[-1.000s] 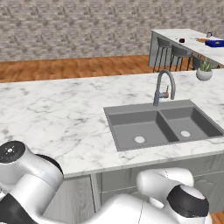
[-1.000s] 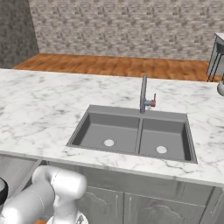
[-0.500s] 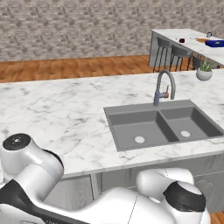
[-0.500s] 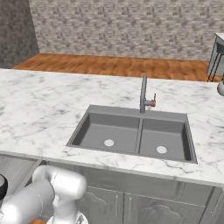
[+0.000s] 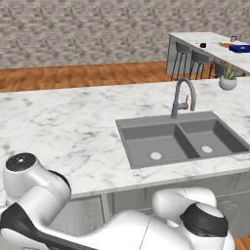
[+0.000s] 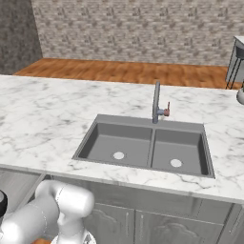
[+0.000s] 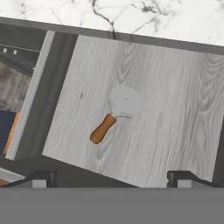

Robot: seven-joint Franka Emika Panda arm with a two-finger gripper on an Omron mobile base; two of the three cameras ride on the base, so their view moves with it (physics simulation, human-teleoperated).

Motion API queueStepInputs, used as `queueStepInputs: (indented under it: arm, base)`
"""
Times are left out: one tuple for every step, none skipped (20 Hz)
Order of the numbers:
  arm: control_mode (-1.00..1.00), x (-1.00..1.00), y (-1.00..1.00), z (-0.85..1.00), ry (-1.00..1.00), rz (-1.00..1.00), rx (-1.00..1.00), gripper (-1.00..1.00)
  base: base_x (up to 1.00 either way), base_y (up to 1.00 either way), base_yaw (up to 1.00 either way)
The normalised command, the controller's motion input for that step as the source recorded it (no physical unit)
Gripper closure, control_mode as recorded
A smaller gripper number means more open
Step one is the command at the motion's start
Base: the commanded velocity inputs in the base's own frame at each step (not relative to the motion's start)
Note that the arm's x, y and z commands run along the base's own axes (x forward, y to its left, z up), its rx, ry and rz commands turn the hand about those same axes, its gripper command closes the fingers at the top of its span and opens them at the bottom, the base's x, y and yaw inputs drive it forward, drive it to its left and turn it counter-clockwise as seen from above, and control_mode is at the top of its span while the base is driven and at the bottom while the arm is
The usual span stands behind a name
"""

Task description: Take the pizza cutter from the drawer on the left and place it on the dining counter for cutting.

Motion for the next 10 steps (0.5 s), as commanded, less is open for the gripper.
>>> queueStepInputs:
  arm:
    - [-1.00,0.00,0.00,-0.11,0.01,-0.06,0.00,-1.00]
    - [-1.00,0.00,0.00,-0.10,0.01,-0.06,0.03,-1.00]
    - [-1.00,0.00,0.00,-0.06,0.03,-0.06,0.04,-1.00]
    - [-1.00,0.02,0.00,-0.09,0.05,-0.06,0.03,-1.00]
    - [-1.00,0.06,0.00,-0.09,0.07,-0.06,0.03,-1.00]
    - [-1.00,0.00,0.00,-0.10,0.09,-0.06,0.04,-1.00]
    - [-1.00,0.00,0.00,-0.13,0.13,-0.05,0.07,-1.00]
    - [-1.00,0.00,0.00,-0.23,0.10,-0.03,0.06,-1.00]
    - [-1.00,0.00,0.00,-0.34,0.07,-0.04,0.01,-1.00]
    - [-1.00,0.00,0.00,-0.40,0.03,-0.05,0.00,-1.00]
  base:
    - [0.00,0.00,0.00]
    - [0.00,0.00,0.00]
    - [0.00,0.00,0.00]
    - [0.00,0.00,0.00]
    - [0.00,0.00,0.00]
    - [0.00,0.00,0.00]
    - [0.00,0.00,0.00]
    - [0.00,0.00,0.00]
    - [0.00,0.00,0.00]
    - [0.00,0.00,0.00]
